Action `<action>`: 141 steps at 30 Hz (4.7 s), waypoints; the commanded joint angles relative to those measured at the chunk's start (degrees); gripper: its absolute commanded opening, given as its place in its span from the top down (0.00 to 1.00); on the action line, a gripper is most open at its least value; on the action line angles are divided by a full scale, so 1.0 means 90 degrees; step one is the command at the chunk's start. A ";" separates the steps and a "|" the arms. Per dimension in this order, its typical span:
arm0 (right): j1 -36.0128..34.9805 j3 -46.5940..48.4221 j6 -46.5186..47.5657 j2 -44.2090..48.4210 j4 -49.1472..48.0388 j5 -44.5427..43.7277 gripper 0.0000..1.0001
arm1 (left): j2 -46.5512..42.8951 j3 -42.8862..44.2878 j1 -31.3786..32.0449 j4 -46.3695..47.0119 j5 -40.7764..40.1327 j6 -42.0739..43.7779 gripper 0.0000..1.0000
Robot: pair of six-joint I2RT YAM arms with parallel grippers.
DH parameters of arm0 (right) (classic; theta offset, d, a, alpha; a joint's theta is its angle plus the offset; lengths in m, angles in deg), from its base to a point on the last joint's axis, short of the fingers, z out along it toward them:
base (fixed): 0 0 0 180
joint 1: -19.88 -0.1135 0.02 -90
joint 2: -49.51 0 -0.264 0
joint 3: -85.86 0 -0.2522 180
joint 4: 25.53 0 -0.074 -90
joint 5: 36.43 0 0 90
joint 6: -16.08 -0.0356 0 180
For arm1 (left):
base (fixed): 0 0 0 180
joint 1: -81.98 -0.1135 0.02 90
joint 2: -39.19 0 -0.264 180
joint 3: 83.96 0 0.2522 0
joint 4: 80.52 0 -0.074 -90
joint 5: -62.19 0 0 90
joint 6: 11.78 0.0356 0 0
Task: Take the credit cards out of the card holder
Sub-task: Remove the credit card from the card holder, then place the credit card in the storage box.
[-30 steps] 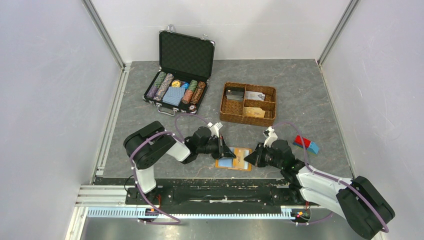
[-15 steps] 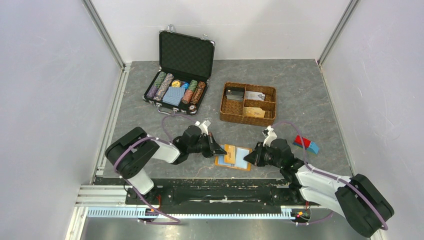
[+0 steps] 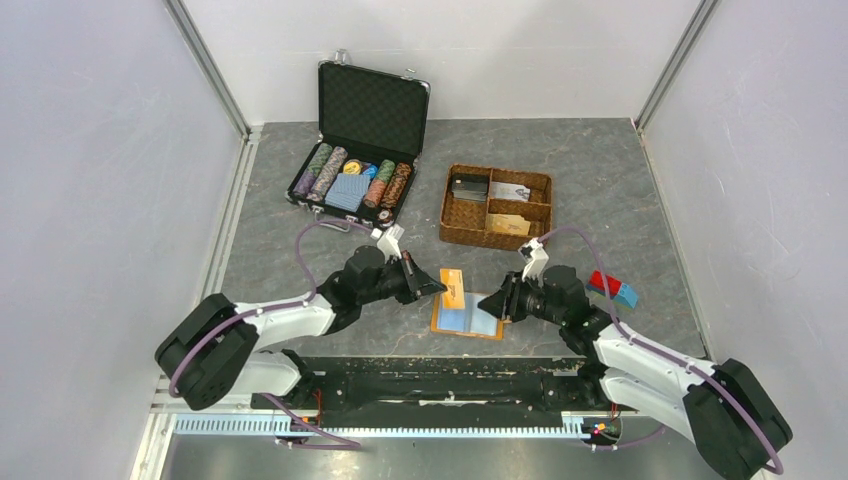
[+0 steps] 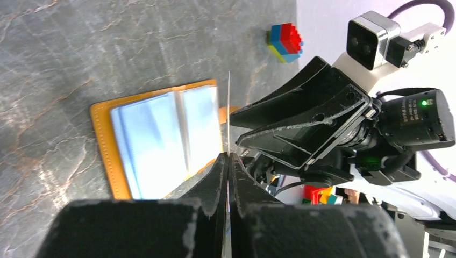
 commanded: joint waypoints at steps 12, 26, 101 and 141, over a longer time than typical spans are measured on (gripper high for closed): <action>-0.0013 -0.0203 -0.1391 -0.0767 -0.3546 0.1536 0.48 | -0.0402 -0.0368 0.0221 0.1641 0.0532 -0.0825 0.98; -0.0004 0.0059 -0.0719 -0.1004 -0.3383 0.2677 1.00 | -0.1016 -0.0090 0.0278 -0.0057 0.0407 0.0000 0.51; -0.0194 -0.0637 -0.3419 -0.0510 -0.6050 0.0916 0.66 | -0.2589 0.0143 0.0217 -0.0211 -0.0963 -0.0652 0.98; 0.1885 0.0877 -0.2448 -0.1214 -0.4014 0.2572 1.00 | -0.3043 0.1322 0.0217 -0.4478 -0.1917 0.1897 0.00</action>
